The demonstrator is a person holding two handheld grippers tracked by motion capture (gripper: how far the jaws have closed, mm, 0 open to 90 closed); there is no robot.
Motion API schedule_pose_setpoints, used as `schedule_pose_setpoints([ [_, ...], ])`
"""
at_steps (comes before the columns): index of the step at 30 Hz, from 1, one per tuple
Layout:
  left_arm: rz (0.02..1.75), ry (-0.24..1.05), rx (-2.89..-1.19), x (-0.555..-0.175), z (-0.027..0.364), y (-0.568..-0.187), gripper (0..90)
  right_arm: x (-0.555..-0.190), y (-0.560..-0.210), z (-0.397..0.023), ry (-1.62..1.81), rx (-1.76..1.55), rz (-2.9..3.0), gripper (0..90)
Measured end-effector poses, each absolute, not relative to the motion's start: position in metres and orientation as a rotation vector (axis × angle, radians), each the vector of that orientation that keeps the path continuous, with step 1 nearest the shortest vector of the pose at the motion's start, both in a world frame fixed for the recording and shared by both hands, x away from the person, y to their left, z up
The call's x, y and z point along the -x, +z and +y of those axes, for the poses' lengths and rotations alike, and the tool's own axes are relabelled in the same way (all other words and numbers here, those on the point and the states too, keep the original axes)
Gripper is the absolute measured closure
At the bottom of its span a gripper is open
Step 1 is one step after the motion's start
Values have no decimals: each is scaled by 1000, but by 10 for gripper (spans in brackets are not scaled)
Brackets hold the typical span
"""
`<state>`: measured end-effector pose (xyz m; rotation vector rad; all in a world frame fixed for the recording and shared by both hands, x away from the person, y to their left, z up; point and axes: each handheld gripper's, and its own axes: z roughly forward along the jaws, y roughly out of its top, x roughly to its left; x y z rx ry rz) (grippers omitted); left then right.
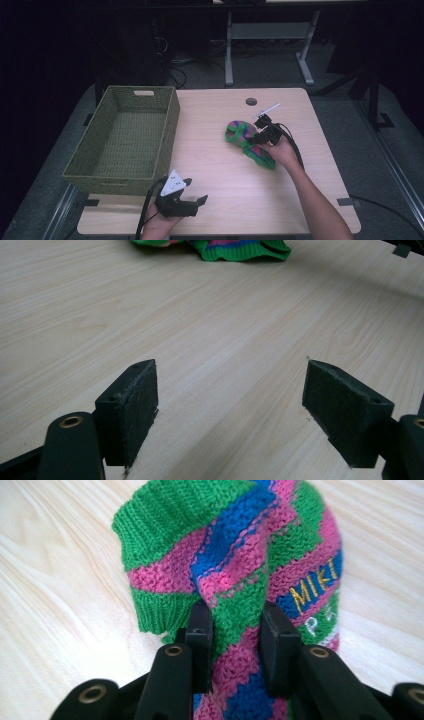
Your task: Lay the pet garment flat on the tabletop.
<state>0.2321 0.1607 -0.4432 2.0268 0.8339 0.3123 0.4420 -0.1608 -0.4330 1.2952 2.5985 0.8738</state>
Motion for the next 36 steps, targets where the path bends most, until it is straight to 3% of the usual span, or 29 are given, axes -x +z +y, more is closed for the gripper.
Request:
schedule_pose_setpoints([
  [36,851,277,-1994,-232,164,-443,219,-420,-364,-207,1196,-1271,2577,697],
])
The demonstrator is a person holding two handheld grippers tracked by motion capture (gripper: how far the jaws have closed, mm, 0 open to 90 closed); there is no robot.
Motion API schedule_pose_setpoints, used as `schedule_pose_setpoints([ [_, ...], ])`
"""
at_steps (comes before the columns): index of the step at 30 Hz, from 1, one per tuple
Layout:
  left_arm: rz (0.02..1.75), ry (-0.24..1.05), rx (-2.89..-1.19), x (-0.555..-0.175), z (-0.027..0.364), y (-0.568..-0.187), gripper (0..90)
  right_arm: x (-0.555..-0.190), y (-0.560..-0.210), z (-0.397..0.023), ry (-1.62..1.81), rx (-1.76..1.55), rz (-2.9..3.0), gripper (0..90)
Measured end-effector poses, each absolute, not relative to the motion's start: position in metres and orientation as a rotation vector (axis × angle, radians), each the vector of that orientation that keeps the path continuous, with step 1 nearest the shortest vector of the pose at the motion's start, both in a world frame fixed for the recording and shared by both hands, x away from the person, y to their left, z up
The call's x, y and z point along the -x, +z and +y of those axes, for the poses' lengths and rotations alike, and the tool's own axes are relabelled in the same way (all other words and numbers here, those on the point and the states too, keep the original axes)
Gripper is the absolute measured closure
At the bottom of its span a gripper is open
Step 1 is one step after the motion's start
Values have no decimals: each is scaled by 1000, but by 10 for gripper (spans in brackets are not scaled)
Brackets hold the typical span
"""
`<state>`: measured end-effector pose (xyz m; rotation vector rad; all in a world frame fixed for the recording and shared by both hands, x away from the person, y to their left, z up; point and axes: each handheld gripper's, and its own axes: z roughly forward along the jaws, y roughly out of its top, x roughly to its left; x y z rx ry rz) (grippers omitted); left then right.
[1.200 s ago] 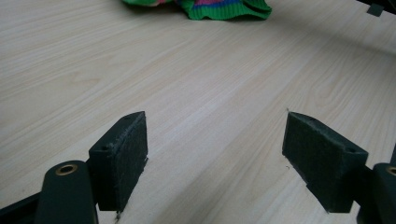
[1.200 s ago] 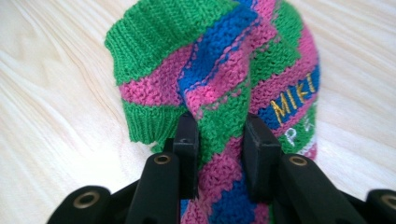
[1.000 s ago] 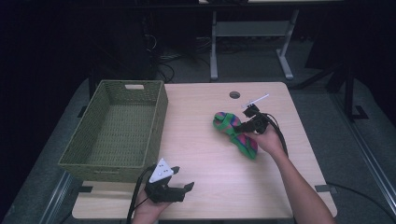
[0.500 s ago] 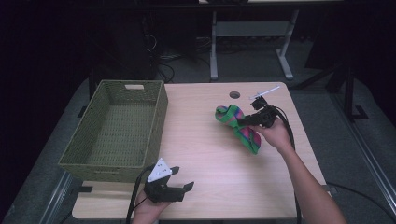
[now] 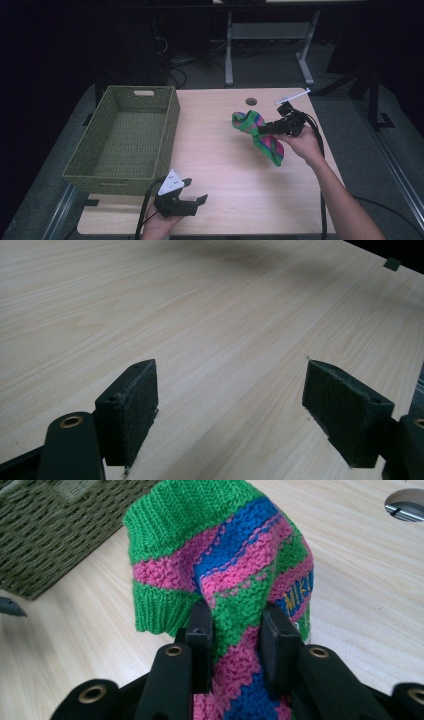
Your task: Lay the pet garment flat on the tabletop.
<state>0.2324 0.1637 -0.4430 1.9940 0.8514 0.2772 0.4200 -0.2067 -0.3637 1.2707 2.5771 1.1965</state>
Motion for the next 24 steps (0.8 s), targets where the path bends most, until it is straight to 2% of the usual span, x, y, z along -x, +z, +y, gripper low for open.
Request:
schedule_pose_setpoints([
  [11,846,281,-1971,-231,164,-441,219,-399,-349,-211,1259,-1178,2575,695],
  [24,850,281,-1960,-230,164,-441,219,-380,-356,-214,1285,-1123,2606,695],
])
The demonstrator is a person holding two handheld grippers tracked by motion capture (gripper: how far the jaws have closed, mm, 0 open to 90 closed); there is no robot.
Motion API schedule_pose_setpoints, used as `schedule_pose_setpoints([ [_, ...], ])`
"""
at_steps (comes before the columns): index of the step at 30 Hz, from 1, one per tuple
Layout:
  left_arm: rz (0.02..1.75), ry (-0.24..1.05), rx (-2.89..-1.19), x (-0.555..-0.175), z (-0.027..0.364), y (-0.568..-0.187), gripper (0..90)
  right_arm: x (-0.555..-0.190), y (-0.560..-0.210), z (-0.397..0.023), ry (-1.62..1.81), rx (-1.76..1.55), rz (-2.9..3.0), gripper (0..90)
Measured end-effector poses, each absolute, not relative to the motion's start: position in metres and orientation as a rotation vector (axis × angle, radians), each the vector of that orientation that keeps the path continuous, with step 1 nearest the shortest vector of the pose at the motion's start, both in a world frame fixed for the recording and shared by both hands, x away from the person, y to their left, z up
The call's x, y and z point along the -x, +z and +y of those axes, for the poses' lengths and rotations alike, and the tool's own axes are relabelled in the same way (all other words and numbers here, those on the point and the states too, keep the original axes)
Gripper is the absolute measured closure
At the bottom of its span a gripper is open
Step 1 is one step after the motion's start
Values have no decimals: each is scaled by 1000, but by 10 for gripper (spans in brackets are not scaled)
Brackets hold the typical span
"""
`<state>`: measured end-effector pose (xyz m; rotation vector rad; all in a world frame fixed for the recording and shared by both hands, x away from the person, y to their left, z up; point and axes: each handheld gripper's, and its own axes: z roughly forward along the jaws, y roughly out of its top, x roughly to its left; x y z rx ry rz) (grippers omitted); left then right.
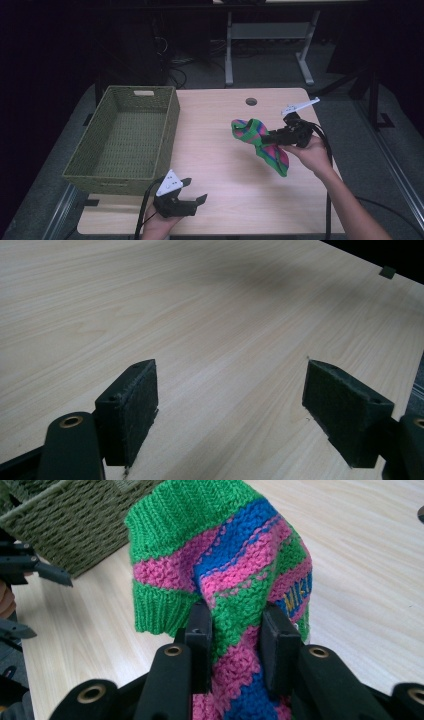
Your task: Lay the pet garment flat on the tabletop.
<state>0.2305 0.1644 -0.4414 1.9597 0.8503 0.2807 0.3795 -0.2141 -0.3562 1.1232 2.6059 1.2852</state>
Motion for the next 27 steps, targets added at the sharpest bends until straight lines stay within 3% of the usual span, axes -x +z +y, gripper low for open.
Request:
schedule_pose_setpoints([
  [27,845,282,-1937,-229,166,-440,219,-339,-383,-192,1292,-1011,2707,693],
])
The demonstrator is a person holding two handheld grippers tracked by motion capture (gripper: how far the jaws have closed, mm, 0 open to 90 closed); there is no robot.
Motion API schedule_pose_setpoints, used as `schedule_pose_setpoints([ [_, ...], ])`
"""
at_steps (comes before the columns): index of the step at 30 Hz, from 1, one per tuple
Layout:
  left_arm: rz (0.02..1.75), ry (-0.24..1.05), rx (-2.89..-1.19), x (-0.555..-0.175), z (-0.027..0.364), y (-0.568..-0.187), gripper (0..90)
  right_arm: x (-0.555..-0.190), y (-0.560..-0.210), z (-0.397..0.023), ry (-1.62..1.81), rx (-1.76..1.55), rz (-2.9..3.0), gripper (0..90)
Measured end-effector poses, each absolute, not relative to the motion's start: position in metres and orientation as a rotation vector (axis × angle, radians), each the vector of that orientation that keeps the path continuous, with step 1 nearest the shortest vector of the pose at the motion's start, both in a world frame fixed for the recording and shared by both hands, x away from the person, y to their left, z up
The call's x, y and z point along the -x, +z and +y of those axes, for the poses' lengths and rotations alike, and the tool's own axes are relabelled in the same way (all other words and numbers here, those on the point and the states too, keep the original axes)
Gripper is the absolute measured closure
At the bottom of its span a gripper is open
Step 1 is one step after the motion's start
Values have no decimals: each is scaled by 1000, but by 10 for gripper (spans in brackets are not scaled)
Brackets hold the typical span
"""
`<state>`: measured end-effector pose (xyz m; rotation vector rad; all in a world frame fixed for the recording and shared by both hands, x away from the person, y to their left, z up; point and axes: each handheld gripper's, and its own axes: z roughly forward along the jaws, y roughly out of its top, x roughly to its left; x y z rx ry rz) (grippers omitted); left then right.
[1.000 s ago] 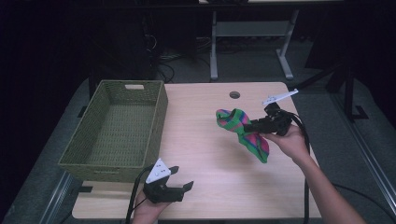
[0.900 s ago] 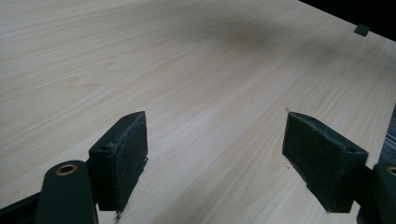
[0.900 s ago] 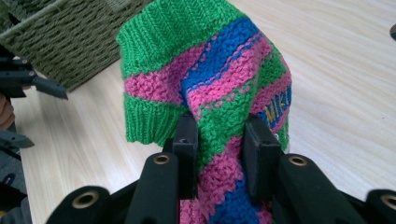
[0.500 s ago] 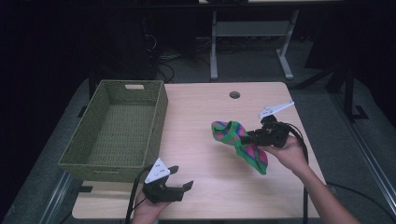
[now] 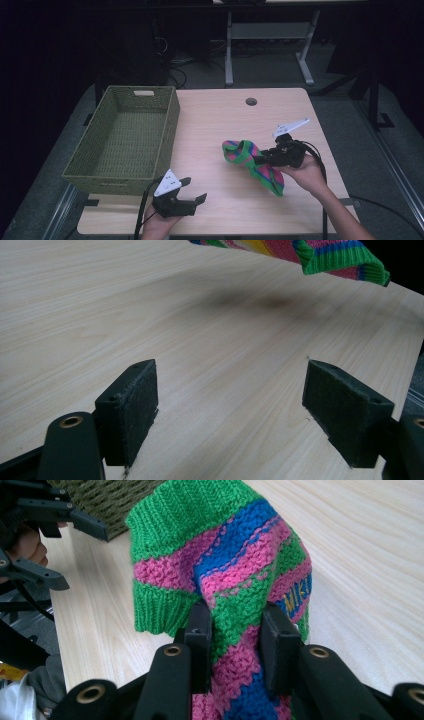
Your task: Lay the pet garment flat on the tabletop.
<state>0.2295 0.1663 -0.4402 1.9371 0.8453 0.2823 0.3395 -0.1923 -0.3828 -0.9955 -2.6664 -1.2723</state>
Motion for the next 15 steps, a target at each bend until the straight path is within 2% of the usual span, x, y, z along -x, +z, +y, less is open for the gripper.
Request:
schedule_pose_setpoints([
  [15,842,283,-1939,-229,166,-440,219,-332,-409,-174,-1180,981,-2687,688],
])
